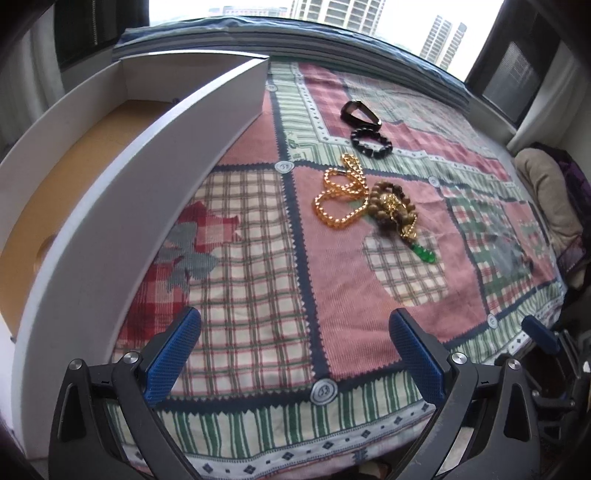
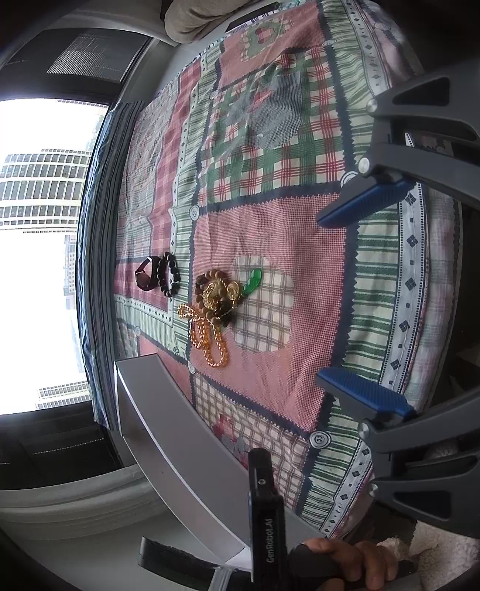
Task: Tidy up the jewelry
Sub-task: 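Grasp the gold bead necklace with the left tool and lift it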
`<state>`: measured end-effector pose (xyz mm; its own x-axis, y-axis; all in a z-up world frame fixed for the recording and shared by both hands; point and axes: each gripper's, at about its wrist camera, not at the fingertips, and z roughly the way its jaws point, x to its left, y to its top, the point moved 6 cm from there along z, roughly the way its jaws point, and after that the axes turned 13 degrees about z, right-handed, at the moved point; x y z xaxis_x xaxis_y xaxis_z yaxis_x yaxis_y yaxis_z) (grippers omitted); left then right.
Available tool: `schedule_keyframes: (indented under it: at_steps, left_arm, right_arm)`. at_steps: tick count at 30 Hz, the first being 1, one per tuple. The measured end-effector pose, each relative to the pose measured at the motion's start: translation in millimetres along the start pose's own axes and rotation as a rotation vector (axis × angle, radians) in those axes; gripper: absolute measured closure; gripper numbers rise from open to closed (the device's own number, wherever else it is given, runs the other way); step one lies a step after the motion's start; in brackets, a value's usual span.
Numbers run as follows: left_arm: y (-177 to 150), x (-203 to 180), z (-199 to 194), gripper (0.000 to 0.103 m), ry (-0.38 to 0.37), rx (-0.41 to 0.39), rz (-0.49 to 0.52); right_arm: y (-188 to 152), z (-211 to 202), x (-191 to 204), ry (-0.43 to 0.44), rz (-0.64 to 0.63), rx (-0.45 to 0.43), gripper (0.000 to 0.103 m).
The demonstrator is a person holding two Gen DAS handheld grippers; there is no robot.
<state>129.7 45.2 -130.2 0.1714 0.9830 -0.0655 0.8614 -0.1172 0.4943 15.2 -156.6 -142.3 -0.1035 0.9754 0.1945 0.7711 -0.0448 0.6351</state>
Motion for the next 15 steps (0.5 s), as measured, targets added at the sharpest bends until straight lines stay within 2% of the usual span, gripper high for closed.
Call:
schedule_keyframes:
  at_steps: [6, 9, 11, 15]
  left_arm:
    - [70, -9, 38, 0.002, -0.123, 0.064, 0.01]
    - [109, -19, 69, 0.002, -0.148, 0.115, 0.021]
    - [127, -26, 93, 0.004, -0.15, 0.163, 0.026]
    - [143, -36, 138, 0.023, -0.083, 0.254, 0.026]
  right_arm:
    - [-1, 0, -15, -0.006, 0.044, 0.006, 0.024]
    - [-2, -1, -22, -0.008, 0.066, 0.009, 0.024]
    - [-2, -3, -26, -0.008, 0.08, 0.006, 0.024]
    - [-2, -10, -34, -0.01, 0.097, -0.01, 0.024]
